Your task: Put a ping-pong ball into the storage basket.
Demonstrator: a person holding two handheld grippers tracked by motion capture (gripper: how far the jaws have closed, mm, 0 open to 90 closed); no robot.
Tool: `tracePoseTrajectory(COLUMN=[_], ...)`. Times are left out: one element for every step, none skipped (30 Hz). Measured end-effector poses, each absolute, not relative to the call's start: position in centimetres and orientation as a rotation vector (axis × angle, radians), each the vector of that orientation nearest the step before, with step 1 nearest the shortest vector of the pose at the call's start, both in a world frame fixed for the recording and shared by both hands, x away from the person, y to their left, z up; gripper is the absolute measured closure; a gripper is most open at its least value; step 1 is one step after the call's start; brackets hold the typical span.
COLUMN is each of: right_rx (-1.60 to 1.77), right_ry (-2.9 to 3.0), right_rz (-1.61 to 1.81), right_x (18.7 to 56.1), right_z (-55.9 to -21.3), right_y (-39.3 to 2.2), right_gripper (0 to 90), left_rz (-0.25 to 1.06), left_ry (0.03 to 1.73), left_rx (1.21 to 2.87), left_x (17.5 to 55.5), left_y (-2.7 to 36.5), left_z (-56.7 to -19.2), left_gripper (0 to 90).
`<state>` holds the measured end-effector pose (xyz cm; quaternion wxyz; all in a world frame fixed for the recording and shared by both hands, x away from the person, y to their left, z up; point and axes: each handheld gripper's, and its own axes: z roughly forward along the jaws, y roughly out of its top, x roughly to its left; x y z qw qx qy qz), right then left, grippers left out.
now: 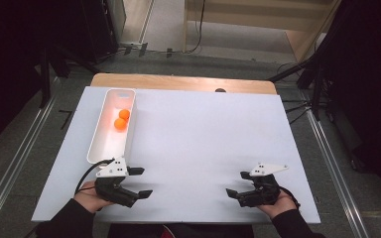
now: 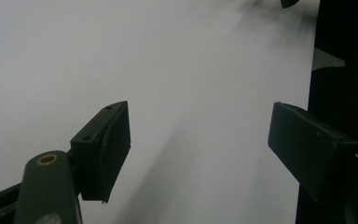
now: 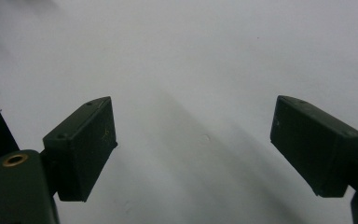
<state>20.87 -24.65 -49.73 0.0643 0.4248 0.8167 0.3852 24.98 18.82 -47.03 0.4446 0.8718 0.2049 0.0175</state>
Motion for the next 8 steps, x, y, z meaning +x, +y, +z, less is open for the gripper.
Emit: tracePoseTrajectory(right_rx=[1.281, 1.281, 1.287, 1.289, 1.288, 1.282, 1.282, 1.281], right_ry=[2.466, 2.466, 2.463, 2.463, 2.463, 2.465, 2.465, 2.461], right_rz=[1.164, 1.164, 1.164, 1.165, 1.164, 1.161, 1.16, 1.159], right_x=[20.88, 20.88, 20.87, 20.86, 20.86, 20.86, 20.86, 20.86], right_z=[-49.74, -49.74, -49.72, -49.72, -49.72, -49.73, -49.74, -49.74], right_y=[-24.66, -24.67, -24.67, -24.67, -24.68, -24.7, -24.71, -24.72], right_gripper=[12.8, 12.8, 12.8, 12.8, 12.8, 12.8, 12.8, 12.8], left_rz=[0.044, 0.045, 0.044, 0.043, 0.043, 0.043, 0.044, 0.045], left_ry=[0.508, 0.507, 0.508, 0.508, 0.509, 0.509, 0.508, 0.507], left_rx=[2.159, 2.159, 2.159, 2.16, 2.163, 2.164, 2.165, 2.166], left_x=[24.98, 24.98, 24.98, 24.99, 24.99, 25.0, 24.99, 24.99], left_y=[18.81, 18.81, 18.81, 18.81, 18.81, 18.8, 18.8, 18.8], left_z=[-47.05, -47.05, -47.05, -47.05, -47.04, -47.04, -47.04, -47.05], left_gripper=[21.6, 21.6, 21.6, 21.6, 21.6, 21.6, 21.6, 21.5])
